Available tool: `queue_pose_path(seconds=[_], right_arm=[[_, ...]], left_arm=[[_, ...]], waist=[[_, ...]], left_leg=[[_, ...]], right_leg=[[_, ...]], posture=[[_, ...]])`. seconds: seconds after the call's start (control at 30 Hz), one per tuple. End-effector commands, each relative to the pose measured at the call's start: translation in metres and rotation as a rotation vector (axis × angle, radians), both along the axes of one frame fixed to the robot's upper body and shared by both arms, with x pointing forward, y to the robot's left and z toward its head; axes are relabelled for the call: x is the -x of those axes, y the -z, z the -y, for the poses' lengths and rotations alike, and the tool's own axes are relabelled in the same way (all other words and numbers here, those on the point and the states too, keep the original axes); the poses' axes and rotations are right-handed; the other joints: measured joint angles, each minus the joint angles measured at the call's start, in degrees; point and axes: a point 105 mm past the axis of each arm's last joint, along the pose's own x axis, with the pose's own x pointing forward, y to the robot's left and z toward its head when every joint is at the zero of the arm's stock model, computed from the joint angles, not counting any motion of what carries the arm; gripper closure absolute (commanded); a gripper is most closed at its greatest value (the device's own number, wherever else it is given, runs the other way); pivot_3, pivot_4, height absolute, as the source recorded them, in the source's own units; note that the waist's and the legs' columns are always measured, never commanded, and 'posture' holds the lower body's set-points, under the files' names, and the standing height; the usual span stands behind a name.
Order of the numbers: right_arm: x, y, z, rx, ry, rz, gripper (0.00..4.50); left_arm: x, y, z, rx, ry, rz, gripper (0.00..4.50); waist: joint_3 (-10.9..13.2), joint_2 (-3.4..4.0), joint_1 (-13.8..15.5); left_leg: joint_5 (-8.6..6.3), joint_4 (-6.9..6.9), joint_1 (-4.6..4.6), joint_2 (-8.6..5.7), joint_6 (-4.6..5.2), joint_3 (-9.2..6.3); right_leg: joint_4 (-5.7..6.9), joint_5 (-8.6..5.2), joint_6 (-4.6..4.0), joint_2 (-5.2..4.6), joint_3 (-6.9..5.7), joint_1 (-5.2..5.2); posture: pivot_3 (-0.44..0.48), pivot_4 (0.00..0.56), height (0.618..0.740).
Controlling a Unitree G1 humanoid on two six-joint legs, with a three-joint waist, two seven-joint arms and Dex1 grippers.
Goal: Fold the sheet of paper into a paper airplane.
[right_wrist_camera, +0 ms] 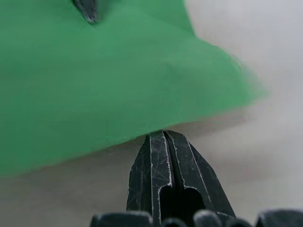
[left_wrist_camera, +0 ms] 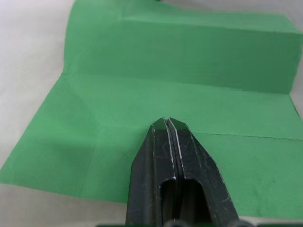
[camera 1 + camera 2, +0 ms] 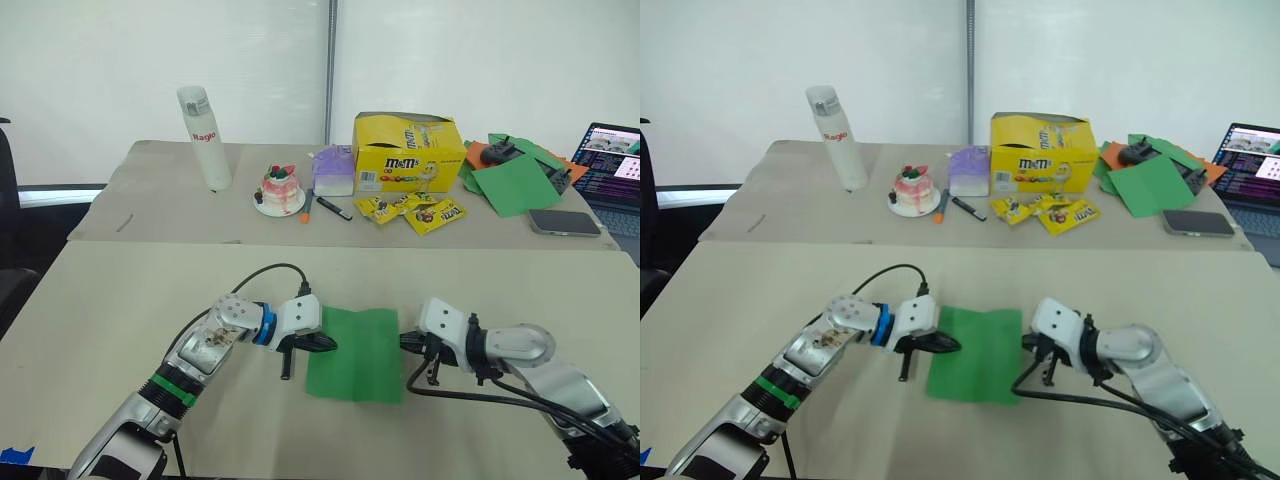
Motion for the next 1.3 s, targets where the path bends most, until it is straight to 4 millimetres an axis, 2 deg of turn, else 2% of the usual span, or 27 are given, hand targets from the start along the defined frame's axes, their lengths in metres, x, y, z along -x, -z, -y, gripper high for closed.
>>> queue_pose_path(seconds=[0.03, 0.2, 0.43, 0.6, 0.73, 0.9, 1.03, 1.13, 1.2, 1.3], right_arm=[[0.002, -0.024, -0.016, -0.111, -0.051, 0.020, 4.46], [-0.004, -0.035, -0.029, -0.194, -0.047, 0.021, 4.46], [-0.012, -0.026, -0.054, -0.246, -0.070, -0.009, 4.46], [-0.018, -0.020, -0.060, -0.263, -0.055, -0.017, 4.46], [-0.017, -0.007, -0.067, -0.251, -0.076, -0.056, 4.46], [-0.020, 0.008, -0.072, -0.224, -0.091, -0.095, 4.46], [-0.027, 0.011, -0.075, -0.206, -0.103, -0.088, 4.46], [-0.028, 0.012, -0.074, -0.193, -0.113, -0.086, 4.46], [-0.029, 0.016, -0.071, -0.160, -0.121, -0.080, 4.46], [-0.031, 0.020, -0.066, -0.118, -0.121, -0.069, 4.46]], left_arm=[[0.006, 0.034, -0.016, -0.130, -0.042, -0.074, 4.50], [0.005, 0.033, -0.016, -0.117, -0.056, -0.073, 4.50], [0.002, 0.031, -0.017, -0.089, -0.104, -0.080, 4.50], [0.004, 0.028, -0.019, -0.069, -0.129, -0.083, 4.50], [0.004, 0.027, -0.023, -0.055, -0.163, -0.081, 4.50], [-0.011, 0.006, -0.033, 0.043, -0.262, -0.059, 4.50], [-0.025, -0.018, -0.054, 0.143, -0.366, -0.065, 4.50], [-0.030, -0.029, -0.069, 0.176, -0.414, -0.065, 4.50], [-0.033, -0.034, -0.072, 0.202, -0.421, -0.062, 4.50], [-0.033, -0.047, -0.060, 0.277, -0.389, -0.072, 4.50]], waist=[[0.0, 0.00, 0.0], [0.0, 0.00, 0.0], [-0.1, -0.01, 0.0], [-0.1, 0.00, 0.0], [-0.1, 0.01, -0.2], [-0.1, 0.02, -0.3], [-0.1, 0.01, -0.6], [-0.1, 0.02, -0.7], [-0.1, 0.02, -0.6], [-0.1, 0.02, -0.2]], left_leg=[[0.00, 0.01, 0.00, 0.00, 0.00, -0.01], [0.00, 0.04, 0.00, 0.00, 0.00, -0.04], [0.00, 0.05, -0.02, -0.03, 0.01, -0.15], [0.02, 0.09, -0.10, -0.08, 0.04, -0.25], [0.02, 0.07, -0.11, -0.09, 0.04, -0.31], [0.02, 0.07, -0.11, -0.09, 0.04, -0.37], [0.03, 0.07, -0.15, -0.10, 0.04, -0.44], [0.03, 0.04, -0.19, -0.10, 0.04, -0.48], [0.03, 0.04, -0.20, -0.13, 0.04, -0.48], [0.03, 0.04, -0.20, -0.21, 0.04, -0.48]], right_leg=[[0.01, 0.00, 0.00, 0.00, 0.00, 0.00], [0.02, 0.00, 0.00, 0.00, -0.03, 0.02], [0.03, 0.00, -0.01, 0.00, -0.06, 0.02], [0.04, 0.00, -0.01, 0.00, -0.06, 0.00], [0.04, 0.00, -0.02, 0.02, -0.06, 0.00], [0.07, -0.01, -0.03, 0.06, -0.06, -0.03], [0.10, -0.01, -0.03, 0.08, -0.06, -0.08], [0.09, -0.01, -0.04, 0.08, -0.09, -0.12], [0.08, -0.01, -0.03, 0.05, -0.11, -0.10], [0.08, -0.01, -0.03, -0.01, -0.12, -0.07]], posture=[[0.000, 0.150, 0.722], [0.000, 0.150, 0.722], [0.000, 0.150, 0.722], [0.000, 0.150, 0.722], [0.000, 0.150, 0.722], [0.000, 0.150, 0.722], [0.000, 0.150, 0.722], [0.000, 0.150, 0.722], [0.000, 0.150, 0.722], [0.000, 0.150, 0.722]])
